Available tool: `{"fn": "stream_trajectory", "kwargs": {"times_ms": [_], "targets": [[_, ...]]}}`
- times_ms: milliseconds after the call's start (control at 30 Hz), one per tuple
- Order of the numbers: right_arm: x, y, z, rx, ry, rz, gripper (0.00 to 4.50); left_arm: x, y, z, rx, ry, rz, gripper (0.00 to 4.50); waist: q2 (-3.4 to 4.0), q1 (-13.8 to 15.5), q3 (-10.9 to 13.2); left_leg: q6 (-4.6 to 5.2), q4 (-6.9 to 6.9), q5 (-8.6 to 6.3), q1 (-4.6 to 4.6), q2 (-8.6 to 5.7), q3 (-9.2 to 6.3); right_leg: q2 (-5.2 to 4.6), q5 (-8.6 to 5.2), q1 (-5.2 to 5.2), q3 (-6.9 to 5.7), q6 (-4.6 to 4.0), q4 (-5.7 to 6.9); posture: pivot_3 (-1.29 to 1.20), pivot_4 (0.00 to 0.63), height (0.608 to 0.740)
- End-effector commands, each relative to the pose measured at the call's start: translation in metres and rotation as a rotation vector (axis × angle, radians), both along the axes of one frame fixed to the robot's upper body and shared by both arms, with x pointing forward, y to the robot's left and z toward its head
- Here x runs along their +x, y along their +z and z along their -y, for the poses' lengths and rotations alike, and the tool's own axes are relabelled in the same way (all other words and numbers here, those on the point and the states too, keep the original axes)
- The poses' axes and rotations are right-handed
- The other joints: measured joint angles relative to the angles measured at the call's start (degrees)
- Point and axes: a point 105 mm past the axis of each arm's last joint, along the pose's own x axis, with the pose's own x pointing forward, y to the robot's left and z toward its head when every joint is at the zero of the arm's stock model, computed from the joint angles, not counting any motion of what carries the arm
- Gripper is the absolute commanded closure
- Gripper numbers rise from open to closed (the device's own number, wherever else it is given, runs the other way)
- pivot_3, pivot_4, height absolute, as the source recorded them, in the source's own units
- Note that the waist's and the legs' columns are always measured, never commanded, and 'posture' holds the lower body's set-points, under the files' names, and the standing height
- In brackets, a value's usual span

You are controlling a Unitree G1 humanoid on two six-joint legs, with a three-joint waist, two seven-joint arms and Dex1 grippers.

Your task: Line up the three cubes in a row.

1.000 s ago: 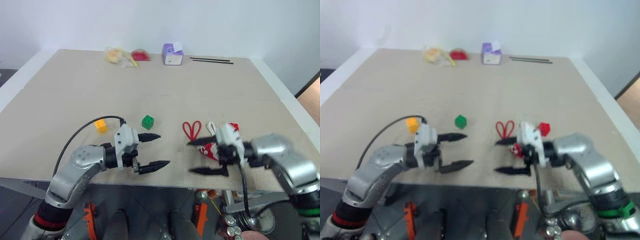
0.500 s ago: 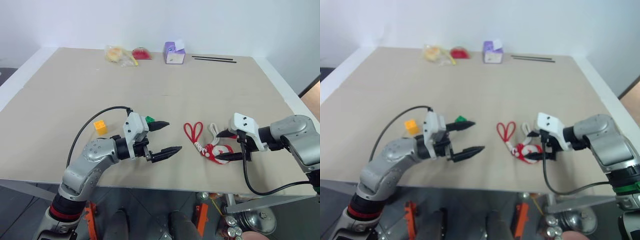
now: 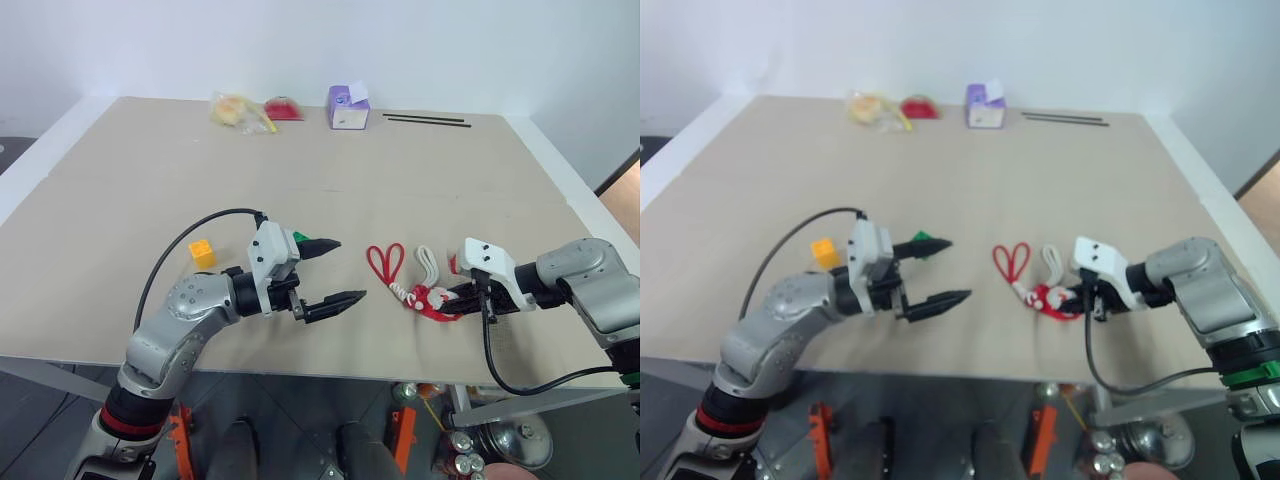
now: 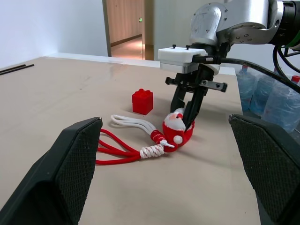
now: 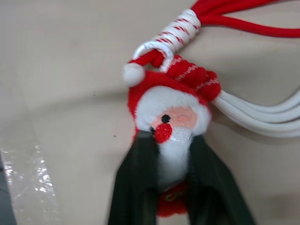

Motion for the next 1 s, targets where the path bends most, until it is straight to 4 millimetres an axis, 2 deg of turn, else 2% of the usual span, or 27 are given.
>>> {"fn": "stream_trajectory", "kwargs": {"times_ms": [33,167,200,300,367,433,500,600,667,767,833,967,1000], "targets": [[0.002,0.032,-0.011,0.131,0.015,0.051,4.48,0.002,0.01,-0.002,-0.019,0.015,0.044,0.0,0.0,0.0,0.0,0.0,0.0,0.0,0.0,0.0,0.0,0.0,0.0,0.0,0.0,0.0,0.0,0.0,0.15,0.74],[0.009,0.076,-0.028,0.362,0.008,0.123,4.48,0.014,0.028,-0.002,-0.088,0.063,0.048,0.0,0.0,0.0,0.0,0.01,0.0,0.0,-0.01,0.0,0.0,0.0,0.04,0.0,0.0,0.03,0.02,0.0,0.15,0.74],[0.021,0.09,-0.028,0.418,-0.04,0.194,4.48,0.021,0.033,-0.001,-0.099,0.087,0.065,0.0,0.01,-0.1,0.0,0.01,0.02,0.01,0.0,0.0,-0.01,0.01,0.05,0.0,0.0,0.04,0.03,0.0,0.15,0.74],[0.051,0.116,-0.022,0.503,-0.189,0.361,4.48,0.037,0.041,0.003,-0.104,0.128,0.101,0.0,-0.01,-0.1,0.0,0.07,0.08,0.05,0.0,-0.01,-0.02,0.02,0.14,0.0,0.0,0.05,0.03,0.0,0.15,0.74],[0.08,0.126,-0.004,0.546,-0.399,0.466,4.48,0.051,0.046,0.01,-0.116,0.16,0.111,0.0,-0.01,-0.1,0.0,0.06,0.13,0.05,0.04,-0.03,-0.02,0.02,0.14,0.1,0.0,0.05,0.02,0.0,0.15,0.74],[0.103,0.129,0.019,0.55,-0.614,0.553,4.48,0.059,0.051,0.018,-0.135,0.169,0.121,0.0,-0.01,0.1,0.0,0.07,0.18,0.05,0.04,-0.03,-0.02,0.02,0.14,0.14,0.0,0.04,0.02,0.0,0.15,0.74],[0.117,0.13,0.046,0.532,-0.808,0.619,4.48,0.061,0.054,0.025,-0.148,0.161,0.132,0.0,0.0,0.1,0.0,0.09,0.19,0.07,-0.07,-0.06,-0.03,0.01,0.16,0.09,0.0,0.07,0.01,0.0,0.15,0.74],[0.125,0.13,0.091,0.447,-1.08,0.738,4.48,0.06,0.056,0.031,-0.165,0.139,0.133,0.0,0.01,0.2,0.0,0.09,0.0,0.07,-0.21,-0.11,-0.03,0.0,0.14,-0.03,0.05,0.1,0.01,0.0,0.15,0.74],[0.125,0.129,0.111,0.424,-1.19,0.777,4.48,0.058,0.054,0.033,-0.162,0.127,0.13,0.0,0.01,0.1,0.0,0.09,-0.28,0.06,-0.21,-0.13,-0.02,0.0,0.14,-0.12,0.1,0.01,0.01,0.0,0.15,0.74],[0.121,0.13,0.133,0.393,-1.314,0.837,4.48,0.056,0.048,0.032,-0.15,0.12,0.124,0.0,0.07,-0.1,0.0,0.09,-0.68,0.06,-0.19,-0.13,-0.02,0.01,0.14,-0.26,0.11,0.19,0.02,0.0,0.15,0.74],[0.119,0.128,0.141,0.372,-1.359,0.855,4.48,0.055,0.046,0.03,-0.144,0.123,0.122,0.0,0.16,-0.2,0.0,0.13,-0.76,0.04,-0.19,-0.13,-0.02,0.02,0.06,-0.28,0.11,0.19,0.02,0.0,0.15,0.74],[0.117,0.108,0.149,0.286,-1.406,0.799,4.48,0.055,0.044,0.027,-0.139,0.127,0.121,0.0,0.21,-0.2,0.0,0.18,-0.79,0.0,-0.19,-0.13,-0.02,0.02,-0.01,-0.29,0.11,0.19,0.03,0.0,0.15,0.74],[0.117,0.105,0.15,0.281,-1.415,0.787,4.02,0.054,0.044,0.027,-0.139,0.126,0.121,0.0,0.21,-0.2,0.0,0.18,-0.72,0.01,-0.19,-0.15,-0.02,0.02,0.0,-0.24,0.11,0.19,0.02,0.0,0.15,0.74]]}}
